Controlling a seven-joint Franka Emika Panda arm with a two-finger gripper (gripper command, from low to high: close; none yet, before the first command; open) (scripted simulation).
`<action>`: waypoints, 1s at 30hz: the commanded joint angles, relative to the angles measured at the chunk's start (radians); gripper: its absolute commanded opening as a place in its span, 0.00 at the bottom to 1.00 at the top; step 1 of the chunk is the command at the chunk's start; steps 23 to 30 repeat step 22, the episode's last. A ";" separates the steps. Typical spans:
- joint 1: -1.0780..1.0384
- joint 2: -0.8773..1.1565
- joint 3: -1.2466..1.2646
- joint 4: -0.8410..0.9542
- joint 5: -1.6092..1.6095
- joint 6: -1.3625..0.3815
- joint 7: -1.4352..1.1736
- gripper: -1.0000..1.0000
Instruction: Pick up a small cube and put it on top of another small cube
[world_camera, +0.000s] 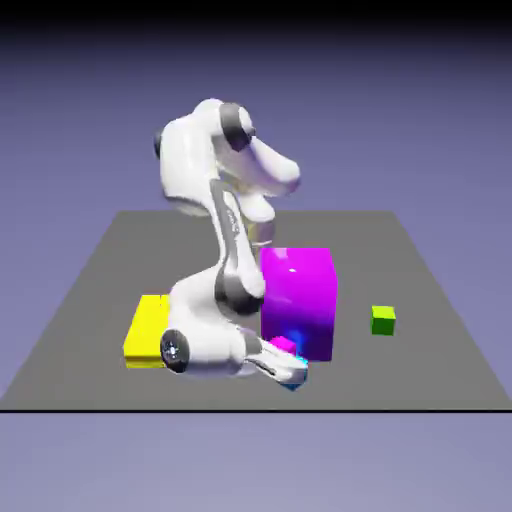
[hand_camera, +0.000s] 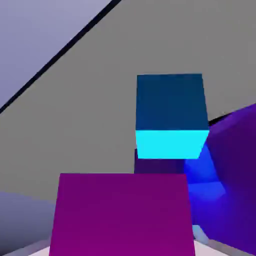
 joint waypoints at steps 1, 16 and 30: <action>0.036 -0.011 0.029 -0.022 -0.021 0.004 0.005 0.00; 0.156 0.074 0.306 -0.394 -0.203 0.283 0.143 0.00; 0.151 0.069 0.311 -0.379 -0.201 0.263 0.144 1.00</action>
